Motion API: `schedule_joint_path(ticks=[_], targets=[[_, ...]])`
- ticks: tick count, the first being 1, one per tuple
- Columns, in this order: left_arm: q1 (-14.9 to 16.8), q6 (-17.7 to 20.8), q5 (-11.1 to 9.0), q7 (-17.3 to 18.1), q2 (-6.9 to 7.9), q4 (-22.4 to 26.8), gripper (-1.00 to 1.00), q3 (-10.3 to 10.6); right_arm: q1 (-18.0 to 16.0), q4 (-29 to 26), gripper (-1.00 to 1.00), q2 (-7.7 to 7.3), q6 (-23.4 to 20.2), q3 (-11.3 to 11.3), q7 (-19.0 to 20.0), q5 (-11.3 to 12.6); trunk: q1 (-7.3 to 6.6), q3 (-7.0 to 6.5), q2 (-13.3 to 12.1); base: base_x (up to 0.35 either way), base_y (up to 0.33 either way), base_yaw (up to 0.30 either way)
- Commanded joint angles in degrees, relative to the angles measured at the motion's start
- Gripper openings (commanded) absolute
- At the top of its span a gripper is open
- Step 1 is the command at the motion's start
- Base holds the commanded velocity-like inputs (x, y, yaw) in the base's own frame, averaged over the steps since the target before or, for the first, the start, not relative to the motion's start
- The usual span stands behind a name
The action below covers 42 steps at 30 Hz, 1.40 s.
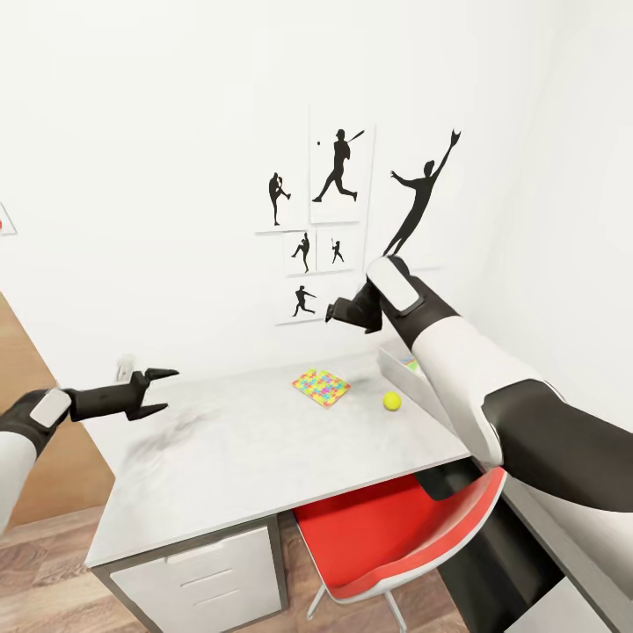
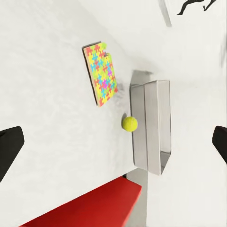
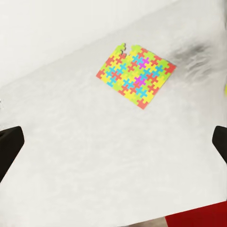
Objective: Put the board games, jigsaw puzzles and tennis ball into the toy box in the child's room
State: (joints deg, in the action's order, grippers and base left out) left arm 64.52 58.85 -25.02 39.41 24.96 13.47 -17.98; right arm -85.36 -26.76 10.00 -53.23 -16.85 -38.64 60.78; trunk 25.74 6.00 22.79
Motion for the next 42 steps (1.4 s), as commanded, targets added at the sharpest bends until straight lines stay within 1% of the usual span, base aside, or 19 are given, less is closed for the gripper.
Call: schedule_joint_path(ticks=[1,5,8,13,14,19,26,28,35,42], targets=[[-0.02,0.22,0.44,1.66,0.45,-0.03,1.00,-0.07,-0.07,-0.70,1.00,0.00,-0.02,-0.18,-0.59,0.47,0.04,0.14,0.13,0.000,0.000,0.000],[-0.13,0.28,0.42,4.92,1.33,-0.03,1.00,0.13,-0.07,-2.72,1.00,0.00,0.13,-0.25,-0.62,0.45,0.04,0.14,0.13,0.000,0.001,0.000],[-0.17,0.29,0.41,7.51,2.56,-0.03,1.00,0.24,-0.07,-3.64,1.00,0.00,0.35,-0.27,-0.62,0.42,0.04,0.14,0.13,0.009,0.076,0.000],[-0.40,0.26,0.45,8.91,3.32,-0.11,1.00,0.35,-0.03,-3.94,1.00,0.00,0.48,-0.28,-0.58,0.40,0.04,0.14,0.13,0.053,0.128,0.067],[-0.92,0.23,0.47,9.17,3.46,-0.12,1.00,0.37,0.00,-3.99,1.00,0.00,0.52,-0.28,-0.57,0.40,0.04,0.14,0.13,0.025,0.056,0.194],[-2.51,0.13,0.49,9.54,3.68,-0.06,1.00,0.33,0.08,-3.96,1.00,0.00,0.57,-0.33,-0.51,0.35,0.04,0.14,0.13,0.012,0.026,0.246],[-3.97,0.10,0.45,9.78,5.29,-0.03,1.00,0.34,0.22,-3.84,1.00,0.00,0.27,-0.43,-0.60,0.30,0.04,0.14,0.13,0.002,0.005,0.226],[-4.60,0.06,0.45,9.76,5.47,-0.03,1.00,0.33,0.37,-3.83,1.00,0.00,0.14,-0.54,-0.66,0.25,0.04,0.14,0.13,0.000,0.001,0.067],[-5.85,-0.01,0.44,9.78,5.39,-0.03,1.00,0.32,0.79,-3.79,1.00,0.00,0.33,-0.63,-0.80,0.22,0.04,0.19,0.13,0.019,0.031,0.018],[-6.57,-0.16,0.49,9.73,5.55,-0.03,1.00,0.31,0.88,-3.26,1.00,0.00,0.42,-0.63,-0.67,0.28,0.04,0.67,0.13,0.007,0.010,0.002]])
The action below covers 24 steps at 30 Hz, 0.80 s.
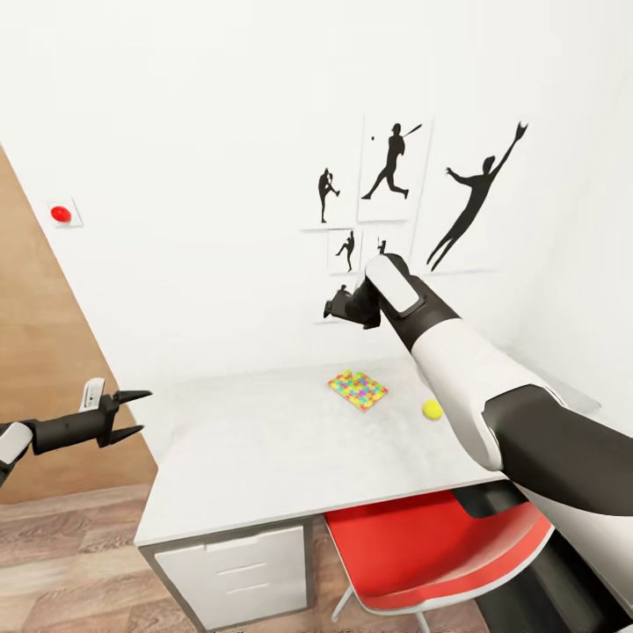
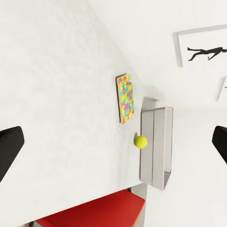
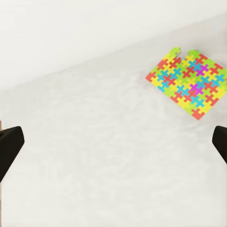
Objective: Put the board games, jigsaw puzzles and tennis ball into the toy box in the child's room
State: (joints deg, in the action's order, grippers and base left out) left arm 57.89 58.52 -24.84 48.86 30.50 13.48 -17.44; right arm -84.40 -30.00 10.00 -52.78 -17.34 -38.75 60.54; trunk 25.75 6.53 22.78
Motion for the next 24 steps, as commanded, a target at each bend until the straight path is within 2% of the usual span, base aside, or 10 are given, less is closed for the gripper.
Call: schedule_joint_path(ticks=[1,10,16,20,24], targets=[[-0.01,0.14,0.32,0.29,0.02,-0.03,1.00,-0.23,-0.07,0.08,1.00,0.00,-0.05,-0.14,-0.56,0.51,0.03,0.22,0.14,0.002,0.002,0.001],[-0.34,0.11,0.32,0.36,0.14,-0.03,1.00,-0.23,-0.06,2.67,1.00,0.00,0.17,-0.31,-0.53,0.42,0.03,1.05,0.14,0.000,0.000,0.000],[-0.35,0.20,0.29,0.46,0.17,0.04,1.00,-0.28,-0.06,4.15,1.00,0.00,2.70,-0.51,-0.42,0.18,0.03,1.61,0.14,0.000,0.000,0.000],[-0.33,0.42,0.25,0.94,0.30,0.70,1.00,-0.40,-0.06,4.57,1.00,0.00,3.68,-1.40,-0.38,-1.27,0.03,1.98,0.14,0.000,0.000,0.000],[-0.34,0.58,0.24,5.41,0.51,3.39,1.00,-0.35,-0.06,4.71,1.00,0.00,4.22,-2.16,-0.36,-3.75,0.03,2.36,0.14,0.000,0.000,0.000]])
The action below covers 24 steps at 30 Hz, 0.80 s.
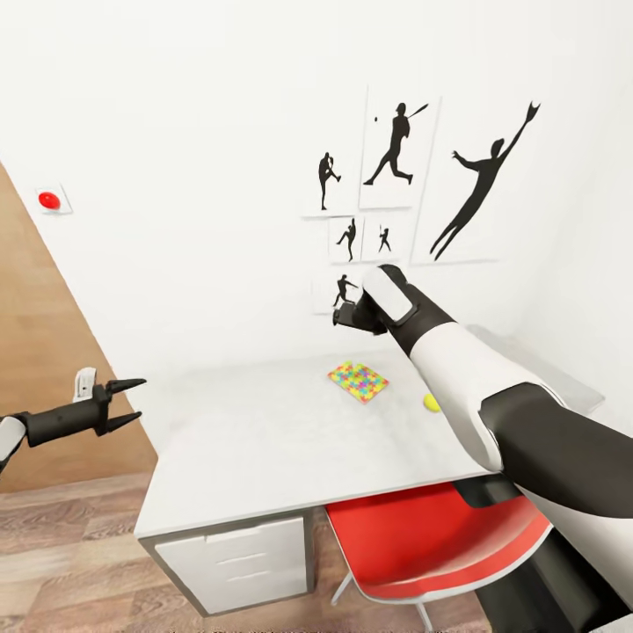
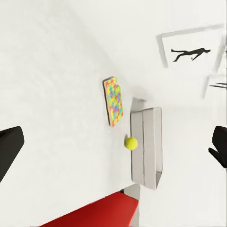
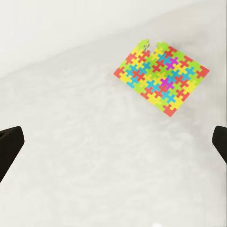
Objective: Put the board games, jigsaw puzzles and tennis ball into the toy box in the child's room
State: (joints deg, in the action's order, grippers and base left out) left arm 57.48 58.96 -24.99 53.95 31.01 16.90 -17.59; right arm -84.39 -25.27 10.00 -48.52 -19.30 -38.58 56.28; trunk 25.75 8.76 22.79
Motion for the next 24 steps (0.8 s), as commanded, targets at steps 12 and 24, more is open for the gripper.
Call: schedule_joint_path(ticks=[12,24], targets=[[0.08,0.96,0.47,8.28,0.86,6.66,1.00,-0.25,-0.07,0.04,1.00,0.00,5.99,-0.63,-0.22,-1.71,0.03,1.25,0.13,0.000,0.000,0.000],[0.08,0.98,0.47,8.61,0.68,7.59,1.00,-0.13,-0.07,0.05,1.00,0.00,8.92,-3.01,-0.10,-1.78,0.03,2.38,0.13,0.000,0.000,0.000]])
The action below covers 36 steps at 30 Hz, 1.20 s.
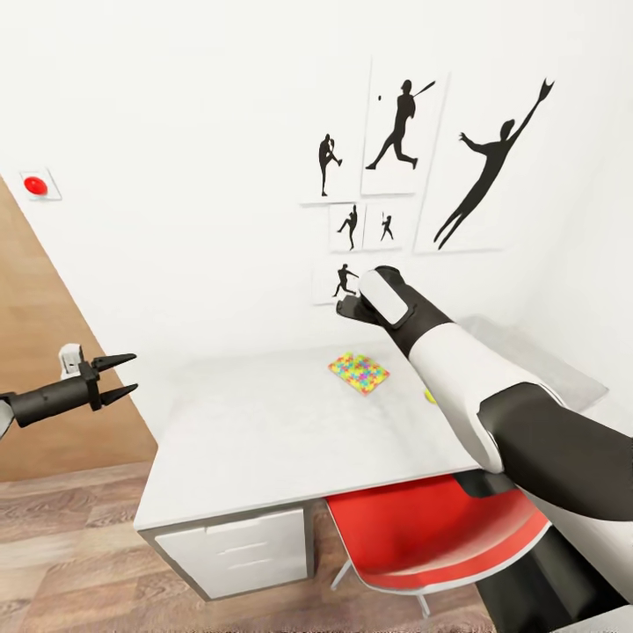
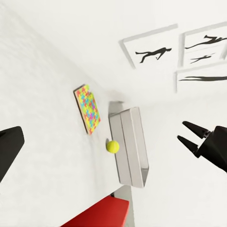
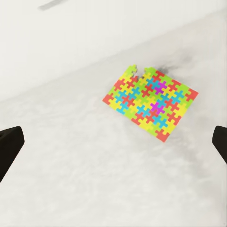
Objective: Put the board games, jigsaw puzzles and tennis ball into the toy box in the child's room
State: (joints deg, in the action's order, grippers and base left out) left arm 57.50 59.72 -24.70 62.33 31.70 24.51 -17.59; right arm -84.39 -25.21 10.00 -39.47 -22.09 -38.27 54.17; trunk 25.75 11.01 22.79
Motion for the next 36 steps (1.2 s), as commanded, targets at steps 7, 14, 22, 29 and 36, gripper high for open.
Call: schedule_joint_path(ticks=[7,14,22,29,36], targets=[[0.05,0.11,0.18,0.24,-0.23,0.01,1.00,-0.08,-0.08,-0.02,1.00,0.00,0.69,-2.13,-0.40,0.34,0.03,0.78,0.13,0.000,0.000,0.000],[0.05,-0.13,0.18,0.25,-0.31,0.06,1.00,0.24,-0.08,-0.02,1.00,0.00,2.41,-2.55,-0.32,0.32,0.03,1.44,0.13,0.000,0.000,0.000],[0.06,-0.42,0.18,0.97,-0.32,0.09,1.00,2.99,-0.08,-0.02,1.00,0.00,2.70,-2.60,-0.31,0.32,0.03,2.18,0.13,0.000,0.000,0.000],[0.01,-0.54,0.18,2.89,-0.32,0.09,1.00,3.69,-0.08,-0.02,1.00,0.00,2.78,-2.60,-0.35,0.32,0.03,2.84,0.13,0.000,0.000,0.000],[-0.02,-0.56,0.18,3.43,-0.20,0.10,1.00,3.78,-0.08,-0.02,1.00,0.00,3.46,-2.60,-0.32,0.32,0.03,3.49,0.13,0.000,0.000,0.000]])
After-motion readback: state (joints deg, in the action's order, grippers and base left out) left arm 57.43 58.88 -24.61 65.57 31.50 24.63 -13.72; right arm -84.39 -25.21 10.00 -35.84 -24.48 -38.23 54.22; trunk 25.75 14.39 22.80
